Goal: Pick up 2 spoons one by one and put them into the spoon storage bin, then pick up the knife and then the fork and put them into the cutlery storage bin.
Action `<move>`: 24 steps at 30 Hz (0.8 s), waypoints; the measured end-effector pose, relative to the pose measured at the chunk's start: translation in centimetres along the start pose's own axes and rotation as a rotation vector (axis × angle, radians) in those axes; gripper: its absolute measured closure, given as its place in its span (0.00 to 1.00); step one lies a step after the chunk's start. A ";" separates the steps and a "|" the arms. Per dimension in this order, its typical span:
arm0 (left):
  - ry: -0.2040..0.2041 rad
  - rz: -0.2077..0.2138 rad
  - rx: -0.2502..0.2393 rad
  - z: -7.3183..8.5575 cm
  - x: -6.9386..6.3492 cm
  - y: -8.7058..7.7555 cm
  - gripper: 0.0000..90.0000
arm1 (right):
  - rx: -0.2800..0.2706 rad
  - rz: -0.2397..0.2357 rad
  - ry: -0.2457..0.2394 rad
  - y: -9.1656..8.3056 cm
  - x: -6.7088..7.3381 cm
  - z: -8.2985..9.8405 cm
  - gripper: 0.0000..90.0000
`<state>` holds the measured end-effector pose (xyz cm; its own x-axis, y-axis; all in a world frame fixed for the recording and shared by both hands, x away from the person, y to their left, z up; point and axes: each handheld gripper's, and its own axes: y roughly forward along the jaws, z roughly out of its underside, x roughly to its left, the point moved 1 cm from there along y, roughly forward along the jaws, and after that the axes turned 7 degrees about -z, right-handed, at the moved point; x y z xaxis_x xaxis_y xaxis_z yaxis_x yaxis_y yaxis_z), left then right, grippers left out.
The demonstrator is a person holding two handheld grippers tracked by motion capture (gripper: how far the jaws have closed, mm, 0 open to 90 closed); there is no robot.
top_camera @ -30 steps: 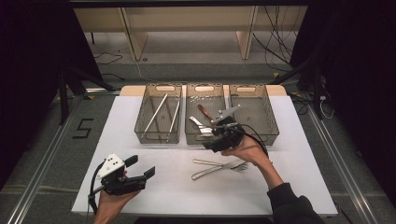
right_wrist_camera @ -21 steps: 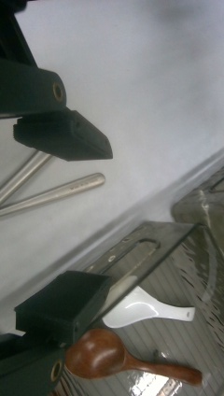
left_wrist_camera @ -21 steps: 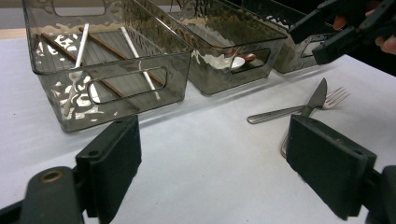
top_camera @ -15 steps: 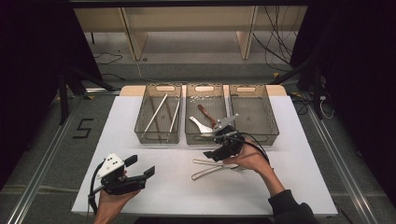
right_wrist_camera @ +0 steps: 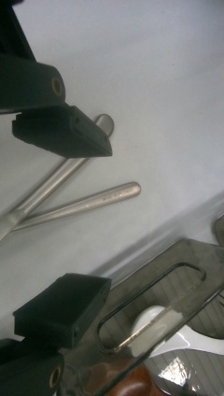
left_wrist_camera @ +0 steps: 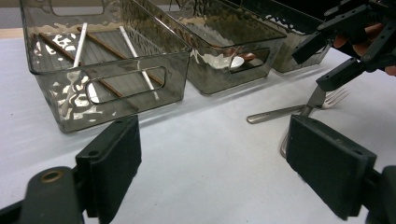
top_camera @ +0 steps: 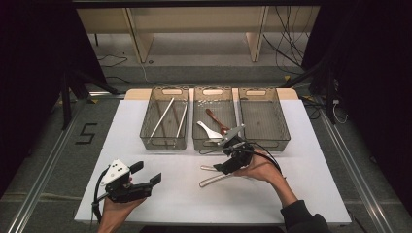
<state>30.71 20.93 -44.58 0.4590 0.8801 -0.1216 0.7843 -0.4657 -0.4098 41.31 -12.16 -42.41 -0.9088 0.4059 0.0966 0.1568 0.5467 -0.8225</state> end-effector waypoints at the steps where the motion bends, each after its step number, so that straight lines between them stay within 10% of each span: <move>1: 0.000 -0.001 0.000 0.0 0.0 0.0 0.20 | 0.003 0.002 0.000 0.1 0.0 0.1 0.35; 24: 0.001 -0.012 -0.005 0.1 0.0 -0.2 0.20 | 0.081 -0.020 -0.047 1.0 0.1 0.9 0.37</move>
<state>30.49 21.07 -44.59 0.4497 0.8856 -0.1159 0.7920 -0.4554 -0.4067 41.04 -12.25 -43.69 -0.9288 0.3597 0.0889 0.1083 0.4930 -0.8633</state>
